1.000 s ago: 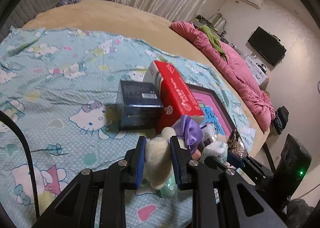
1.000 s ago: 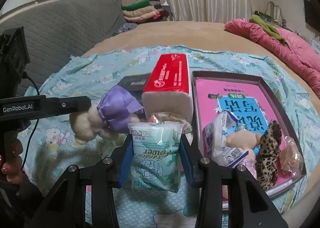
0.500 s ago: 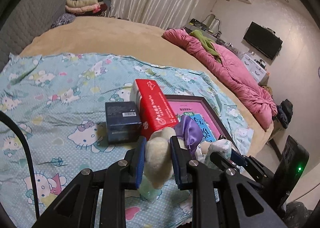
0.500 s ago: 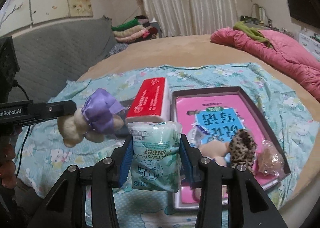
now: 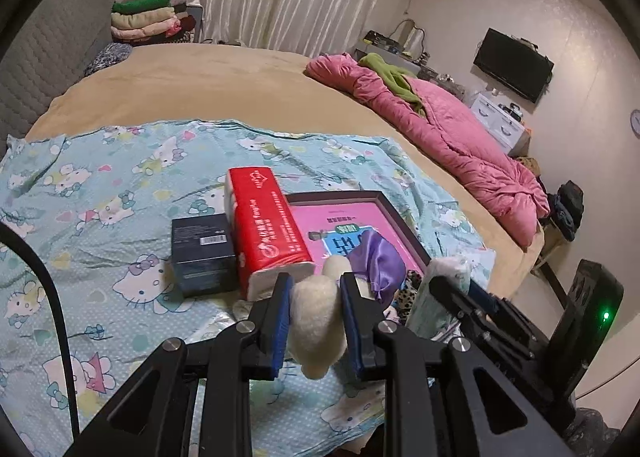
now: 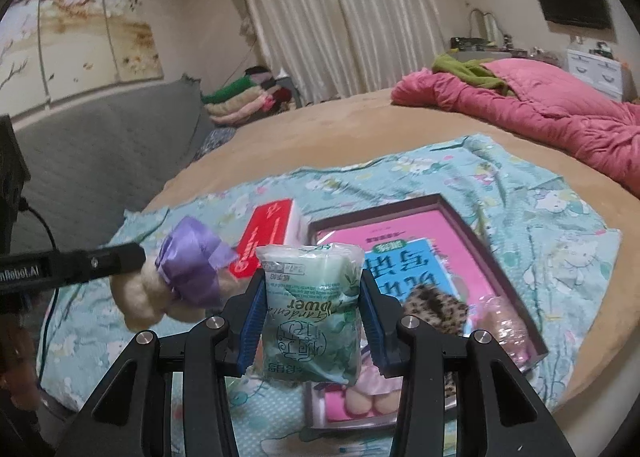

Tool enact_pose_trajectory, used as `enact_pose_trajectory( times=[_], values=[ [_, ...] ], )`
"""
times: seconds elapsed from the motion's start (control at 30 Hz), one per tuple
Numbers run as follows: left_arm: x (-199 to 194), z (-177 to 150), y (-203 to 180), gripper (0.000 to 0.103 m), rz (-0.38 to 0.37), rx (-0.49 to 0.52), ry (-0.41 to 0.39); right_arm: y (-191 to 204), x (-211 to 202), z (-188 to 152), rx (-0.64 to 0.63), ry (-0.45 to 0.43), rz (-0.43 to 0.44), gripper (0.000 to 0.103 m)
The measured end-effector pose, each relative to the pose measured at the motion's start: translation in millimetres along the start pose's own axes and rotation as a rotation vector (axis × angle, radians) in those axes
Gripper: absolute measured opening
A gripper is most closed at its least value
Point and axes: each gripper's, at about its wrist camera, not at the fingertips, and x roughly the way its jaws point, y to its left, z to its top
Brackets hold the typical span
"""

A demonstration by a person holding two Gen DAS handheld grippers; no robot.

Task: Organize soft objects
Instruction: 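Lift and carry the plush with the left tool while the right tool carries the wipes packet over the tray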

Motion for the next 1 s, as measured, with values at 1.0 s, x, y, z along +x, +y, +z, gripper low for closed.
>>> enact_pose_trajectory(
  times=[1.0],
  values=[
    [68.6, -10.8, -87.7, 0.025, -0.024, 0.118, 0.144, -113.3, -25.0, 10.6, 0.238, -0.087, -0.194, 0.045]
  ],
)
